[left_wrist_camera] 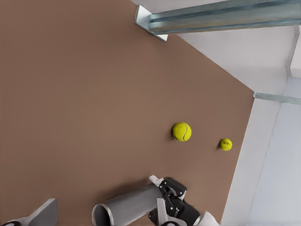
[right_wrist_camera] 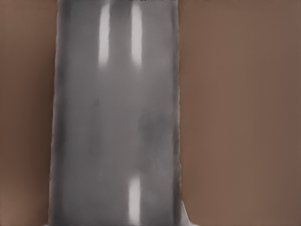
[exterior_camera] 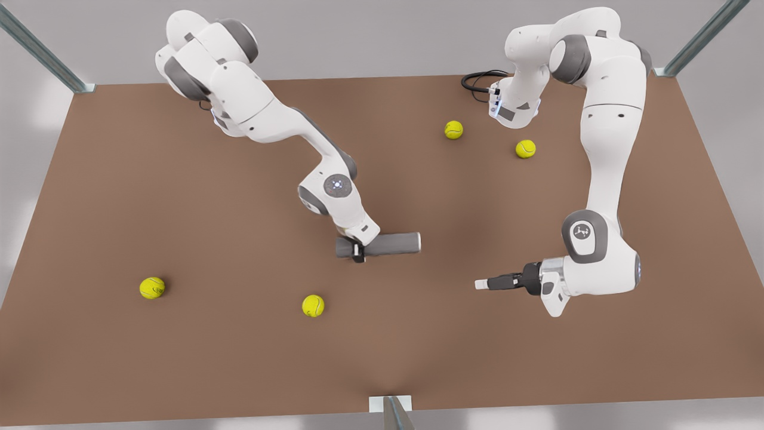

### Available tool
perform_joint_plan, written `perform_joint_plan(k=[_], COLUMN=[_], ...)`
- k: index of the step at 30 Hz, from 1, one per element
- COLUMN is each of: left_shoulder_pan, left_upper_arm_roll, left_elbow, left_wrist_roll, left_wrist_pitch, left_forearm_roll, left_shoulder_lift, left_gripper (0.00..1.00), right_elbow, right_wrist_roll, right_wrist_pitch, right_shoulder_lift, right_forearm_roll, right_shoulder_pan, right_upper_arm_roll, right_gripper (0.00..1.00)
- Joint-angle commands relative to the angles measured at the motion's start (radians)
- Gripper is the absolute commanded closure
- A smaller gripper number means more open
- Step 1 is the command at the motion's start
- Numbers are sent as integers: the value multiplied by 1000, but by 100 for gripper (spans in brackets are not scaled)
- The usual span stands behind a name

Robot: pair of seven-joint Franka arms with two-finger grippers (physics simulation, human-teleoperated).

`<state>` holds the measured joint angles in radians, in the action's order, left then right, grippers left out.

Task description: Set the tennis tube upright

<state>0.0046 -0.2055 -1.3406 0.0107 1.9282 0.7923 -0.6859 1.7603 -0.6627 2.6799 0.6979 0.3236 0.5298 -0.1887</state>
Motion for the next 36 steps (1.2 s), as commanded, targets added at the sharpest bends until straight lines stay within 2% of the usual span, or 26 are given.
perform_joint_plan(k=[1,3,4,6,9,10,12,13,15,17,18,20,21,24,25,26,27,28,29,30,31,36], left_shoulder_pan=[0,-5,-6,-26,-29,-21,26,78,104,72,51,32,34,51,54,54,52,49,51,51,52,58], left_upper_arm_roll=[0,0,0,0,-29,-51,-120,-187,-219,-229,-229,-229,-242,-242,-242,-242,-242,-242,-242,-242,-242,-233], left_elbow=[0,-5,-12,-46,-223,-246,-315,-385,-456,-450,-445,-436,-439,-465,-473,-474,-476,-474,-489,-494,-486,-417], left_wrist_roll=[0,2,0,0,-2,-5,-75,-127,-221,-245,-258,-284,-284,-319,-319,-321,-327,-353,-391,-397,-417,-457], left_wrist_pitch=[0,0,-3,-8,-6,-6,17,87,172,288,337,376,370,336,328,330,330,330,331,334,341,347], left_forearm_roll=[-1,-4,-5,-18,-13,-11,36,96,252,266,289,301,315,315,315,314,314,314,314,314,312,309], left_shoulder_lift=[0,3,5,17,149,151,149,147,135,89,71,45,46,51,54,52,49,42,26,25,5,-63], left_gripper=[0,0,0,0,0,0,0,0,0,0,0,0,0,0,0,0,0,0,0,0,0,0], right_elbow=[-4,-30,-31,-33,-35,-30,57,145,209,202,154,21,-102,-148,-143,-195,-228,-214,-187,-182,-174,-185], right_wrist_roll=[2,18,70,100,126,126,126,126,72,74,74,78,138,160,199,282,340,466,486,486,486,528], right_wrist_pitch=[0,-3,-8,-6,-12,-14,-103,-124,-235,-388,-479,-612,-753,-801,-801,-877,-907,-914,-919,-917,-925,-954], right_shoulder_lift=[6,31,34,34,23,8,-155,-265,-373,-419,-423,-463,-439,-428,-466,-485,-497,-581,-649,-663,-664,-661], right_forearm_roll=[-1,-5,-5,-5,-6,-8,-9,-9,-9,-11,-15,-29,-31,-26,-35,-50,-106,-152,-184,-222,-227,-244], right_shoulder_pan=[10,35,42,50,50,45,-7,-120,-572,-1006,-1171,-1295,-1300,-1320,-1314,-1147,-1067,-813,-615,-452,-418,-453], right_upper_arm_roll=[0,9,15,14,12,12,0,-80,-414,-673,-739,-741,-736,-727,-707,-529,-444,-180,41,215,242,239], right_gripper=[24,23,0,0,0,0,0,0,0,0,0,0,0,0,0,0,0,0,0,0,0,0])
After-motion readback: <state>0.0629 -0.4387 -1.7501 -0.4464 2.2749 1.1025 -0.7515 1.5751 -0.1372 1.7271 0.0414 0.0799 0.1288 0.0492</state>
